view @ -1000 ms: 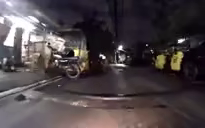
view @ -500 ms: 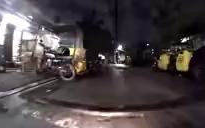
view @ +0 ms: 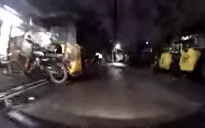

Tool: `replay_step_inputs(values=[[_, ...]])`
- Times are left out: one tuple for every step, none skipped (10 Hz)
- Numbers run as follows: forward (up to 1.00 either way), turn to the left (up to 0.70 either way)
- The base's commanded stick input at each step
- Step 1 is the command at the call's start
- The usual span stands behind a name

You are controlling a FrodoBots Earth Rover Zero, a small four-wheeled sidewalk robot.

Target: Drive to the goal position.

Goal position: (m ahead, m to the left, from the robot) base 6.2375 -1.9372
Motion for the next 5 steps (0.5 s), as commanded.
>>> replay_step_inputs(values=[[1.00, 0.00], [1.00, 0.00], [1.00, 0.00], [1.00, 0.00], [1.00, 0.00]])
